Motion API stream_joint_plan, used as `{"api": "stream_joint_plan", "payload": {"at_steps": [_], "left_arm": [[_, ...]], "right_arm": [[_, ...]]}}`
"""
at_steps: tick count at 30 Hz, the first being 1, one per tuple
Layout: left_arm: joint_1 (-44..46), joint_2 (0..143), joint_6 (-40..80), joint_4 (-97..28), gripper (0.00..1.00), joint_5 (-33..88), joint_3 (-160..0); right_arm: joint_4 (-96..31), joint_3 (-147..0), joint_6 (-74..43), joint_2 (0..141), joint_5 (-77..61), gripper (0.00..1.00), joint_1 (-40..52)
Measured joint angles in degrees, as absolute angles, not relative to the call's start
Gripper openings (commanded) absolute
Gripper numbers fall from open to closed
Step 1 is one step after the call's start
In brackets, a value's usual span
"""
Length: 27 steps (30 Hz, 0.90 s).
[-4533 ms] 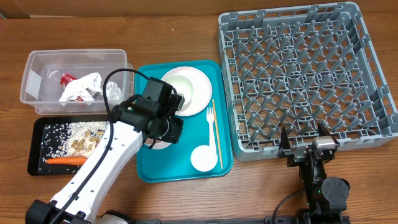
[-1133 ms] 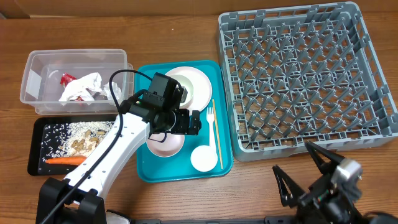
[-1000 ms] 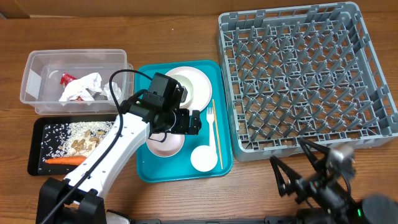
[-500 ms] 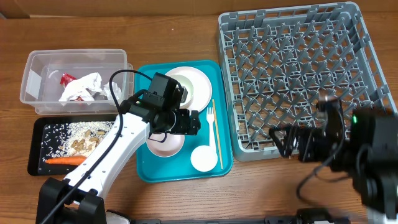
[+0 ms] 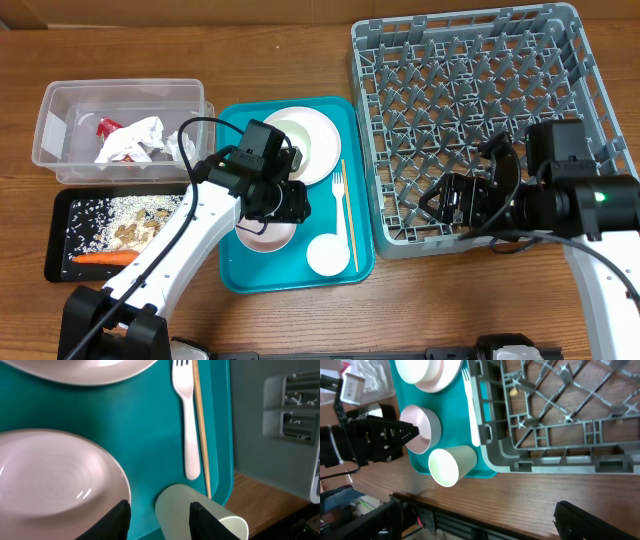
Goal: Sort waste into correct bins and load items into the dishwasher
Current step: 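Raise the right gripper from rest and move it over the dish rack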
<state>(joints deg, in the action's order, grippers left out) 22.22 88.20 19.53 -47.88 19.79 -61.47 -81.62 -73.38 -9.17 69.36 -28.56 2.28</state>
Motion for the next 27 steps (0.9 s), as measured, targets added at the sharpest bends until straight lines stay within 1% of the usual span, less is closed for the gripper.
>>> {"api": "stream_joint_plan", "payload": {"at_steps": [3,9,16,19,21,27], "left_arm": [[22.22,88.20,19.55,-49.12,0.37,19.81,-61.47],[22.22,88.20,19.38,-53.67,0.38,20.01,-62.41],[22.83,88.20,19.38,-59.96,0.34,20.25,-67.61],[24.27,88.20,19.35,-62.30,0.34,20.21,-67.81],[25.67,88.20,19.35,-63.46,0.36,20.16,-67.81],[29.08,88.20,19.38,-64.36,0.38,19.03,-67.81]], "right_arm": [[-81.95,-73.38,-9.06,69.93,-28.53,1.00,2.28],[-82.06,-73.38,-8.97,69.93,-28.21,1.00,2.28],[-82.02,-73.38,-8.97,69.93,-27.51,1.00,2.28],[-82.02,-73.38,-8.95,69.93,-27.20,1.00,2.28],[-82.02,-73.38,-8.95,69.93,-26.98,1.00,2.28],[-82.00,-73.38,-8.97,69.93,-26.76,1.00,2.28]]}}
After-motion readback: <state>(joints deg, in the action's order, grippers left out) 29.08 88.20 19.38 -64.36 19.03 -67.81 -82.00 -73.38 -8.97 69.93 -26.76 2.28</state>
